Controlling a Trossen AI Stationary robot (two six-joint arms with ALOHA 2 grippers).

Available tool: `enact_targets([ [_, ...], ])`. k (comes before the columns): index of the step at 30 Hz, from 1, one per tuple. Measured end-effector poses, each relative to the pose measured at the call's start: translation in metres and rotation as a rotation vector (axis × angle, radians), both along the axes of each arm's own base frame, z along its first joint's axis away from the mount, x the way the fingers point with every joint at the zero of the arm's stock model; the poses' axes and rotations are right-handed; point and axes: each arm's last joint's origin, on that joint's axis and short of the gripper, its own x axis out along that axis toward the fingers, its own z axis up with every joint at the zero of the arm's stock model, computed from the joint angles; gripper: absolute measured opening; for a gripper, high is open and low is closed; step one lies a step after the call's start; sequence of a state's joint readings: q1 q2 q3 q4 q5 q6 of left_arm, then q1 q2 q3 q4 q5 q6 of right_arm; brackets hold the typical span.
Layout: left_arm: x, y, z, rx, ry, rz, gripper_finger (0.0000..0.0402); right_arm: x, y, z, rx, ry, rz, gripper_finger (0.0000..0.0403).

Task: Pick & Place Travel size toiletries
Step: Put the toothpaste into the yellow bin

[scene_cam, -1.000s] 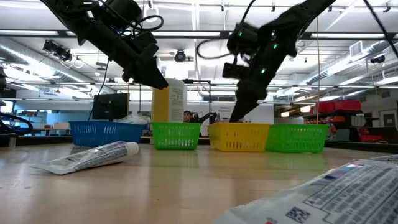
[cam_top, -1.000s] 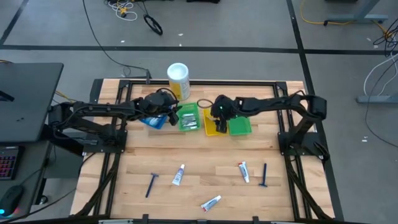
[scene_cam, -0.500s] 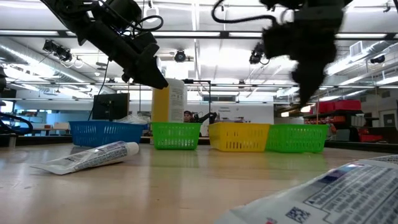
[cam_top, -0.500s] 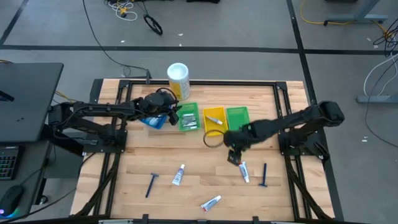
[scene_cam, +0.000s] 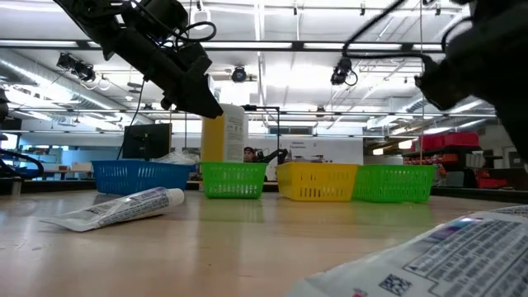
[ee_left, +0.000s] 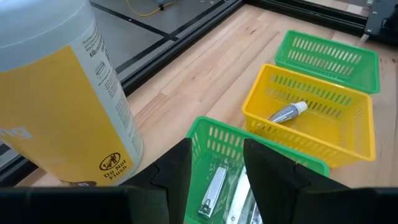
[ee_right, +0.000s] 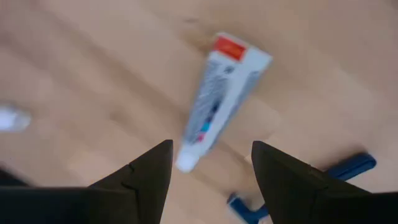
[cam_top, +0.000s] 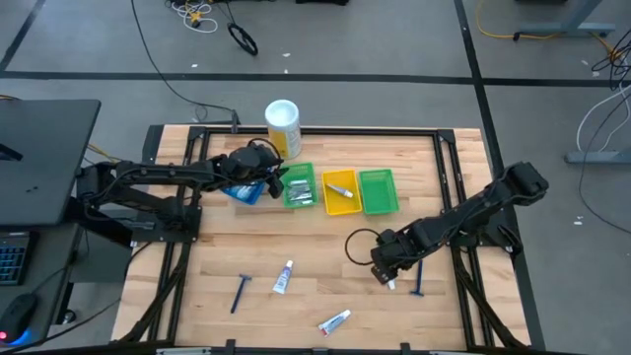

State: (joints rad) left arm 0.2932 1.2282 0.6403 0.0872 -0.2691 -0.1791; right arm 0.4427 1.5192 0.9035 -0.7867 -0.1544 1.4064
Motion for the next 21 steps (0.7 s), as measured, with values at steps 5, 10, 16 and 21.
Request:
enact_targets([
  [5,0.0,0.0,0.0,0.004,0.0,0.007,0.0153,-0.003,0.0,-0.017,0.028,-0.045,-0.048,0.0228],
  [10,0.0,0.001,0.002,0.017,-0.015,0.025,0.0153,-0.002,0.001,-0.031,0.009,-0.069,-0.03,0.0228],
  [16,0.001,0.001,0.003,0.023,-0.032,0.026,0.0153,0.002,0.003,-0.05,-0.025,-0.019,0.036,0.0228],
  [21,0.001,0.001,0.003,0.022,-0.032,0.025,0.0153,0.001,0.002,-0.053,-0.058,0.007,0.046,0.0208],
])
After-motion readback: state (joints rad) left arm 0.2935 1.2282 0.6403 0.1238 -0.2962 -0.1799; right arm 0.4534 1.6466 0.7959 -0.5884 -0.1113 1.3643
